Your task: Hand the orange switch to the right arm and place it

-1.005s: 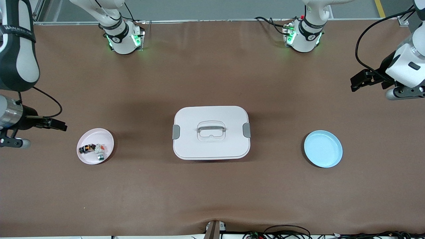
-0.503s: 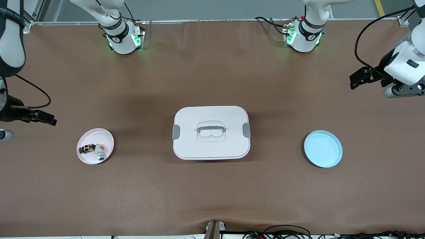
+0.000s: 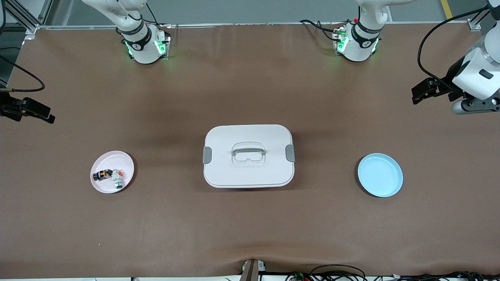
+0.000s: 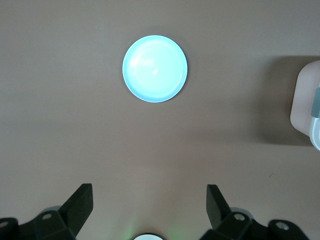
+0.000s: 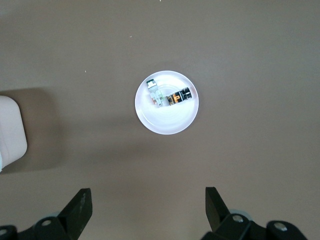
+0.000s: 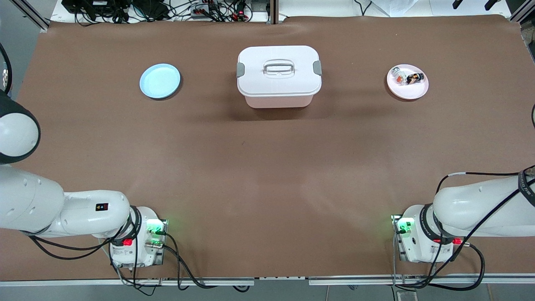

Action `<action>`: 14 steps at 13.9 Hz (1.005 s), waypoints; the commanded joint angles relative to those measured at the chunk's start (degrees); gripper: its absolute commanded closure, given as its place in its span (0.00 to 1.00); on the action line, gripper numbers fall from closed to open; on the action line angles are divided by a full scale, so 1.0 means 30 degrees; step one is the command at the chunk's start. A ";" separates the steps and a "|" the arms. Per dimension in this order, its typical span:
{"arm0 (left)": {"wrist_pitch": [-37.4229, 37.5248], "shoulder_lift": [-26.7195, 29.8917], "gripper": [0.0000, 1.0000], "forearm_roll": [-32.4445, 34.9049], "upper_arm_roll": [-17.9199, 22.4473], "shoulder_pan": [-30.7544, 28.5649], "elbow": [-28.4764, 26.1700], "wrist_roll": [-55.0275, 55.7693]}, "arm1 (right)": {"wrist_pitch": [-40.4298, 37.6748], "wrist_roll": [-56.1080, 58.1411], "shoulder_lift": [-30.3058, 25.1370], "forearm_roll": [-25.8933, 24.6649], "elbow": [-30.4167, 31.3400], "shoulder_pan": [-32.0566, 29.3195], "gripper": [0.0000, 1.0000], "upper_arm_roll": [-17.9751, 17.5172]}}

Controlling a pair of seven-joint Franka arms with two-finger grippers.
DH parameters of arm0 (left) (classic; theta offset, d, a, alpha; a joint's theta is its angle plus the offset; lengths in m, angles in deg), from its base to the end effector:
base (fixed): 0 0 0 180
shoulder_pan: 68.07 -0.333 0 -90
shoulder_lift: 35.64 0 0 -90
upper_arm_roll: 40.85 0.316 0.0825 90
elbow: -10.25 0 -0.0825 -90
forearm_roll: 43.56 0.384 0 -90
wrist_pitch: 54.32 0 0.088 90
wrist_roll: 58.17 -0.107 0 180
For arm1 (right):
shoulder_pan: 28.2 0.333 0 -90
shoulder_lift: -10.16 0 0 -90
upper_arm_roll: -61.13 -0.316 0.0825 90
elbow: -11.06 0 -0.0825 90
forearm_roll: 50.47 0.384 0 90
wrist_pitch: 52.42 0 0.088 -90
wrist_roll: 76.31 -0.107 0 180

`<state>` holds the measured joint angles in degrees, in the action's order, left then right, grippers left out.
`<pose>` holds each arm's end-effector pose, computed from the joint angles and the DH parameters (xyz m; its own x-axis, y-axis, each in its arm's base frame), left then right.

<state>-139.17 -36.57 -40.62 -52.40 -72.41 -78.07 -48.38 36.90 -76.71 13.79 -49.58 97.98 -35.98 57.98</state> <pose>0.5464 -0.0623 0.6220 0.9965 0.0495 -0.0670 0.0455 -0.9971 -0.0603 0.5710 -0.0456 0.6132 0.9959 -0.0875 -0.0215 -0.0879 -0.9959 -0.0189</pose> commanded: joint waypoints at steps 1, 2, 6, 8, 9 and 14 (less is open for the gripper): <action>0.0276 0.0224 0.00 -0.0306 -0.0047 -0.0162 -0.0093 -0.0390 | -0.0185 0.0253 -0.1089 0.0259 0.1139 0.0134 0.00 0.0464; 0.0276 0.0224 0.00 -0.0277 -0.0047 -0.0191 -0.0093 -0.0390 | -0.0272 0.0282 -0.1266 0.0259 0.1201 0.0134 0.00 0.0464; 0.0276 0.0311 0.00 -0.0277 -0.0047 -0.0133 -0.0035 -0.0390 | -0.0653 0.0282 -0.1736 0.0259 0.1347 0.0222 0.00 0.0464; 0.0247 0.0341 0.00 -0.0306 -0.0047 -0.0162 0.0139 -0.0361 | -0.0653 0.0311 -0.1766 0.0259 0.1377 0.0222 0.00 0.0464; 0.0246 0.0341 0.00 -0.0306 -0.0047 -0.0162 0.0315 -0.0419 | -0.0624 0.0311 -0.1737 0.0259 0.1377 0.0222 0.00 0.0435; 0.0217 0.0312 0.00 -0.0335 -0.0076 -0.0075 0.0346 -0.0420 | -0.0215 0.0340 -0.1678 0.0259 0.1377 0.0192 0.00 0.0435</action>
<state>-139.12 -36.45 -40.62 -52.45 -72.39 -77.22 -48.38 35.34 -76.42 9.97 -49.45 100.77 -35.79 58.77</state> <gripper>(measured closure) 0.000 0.000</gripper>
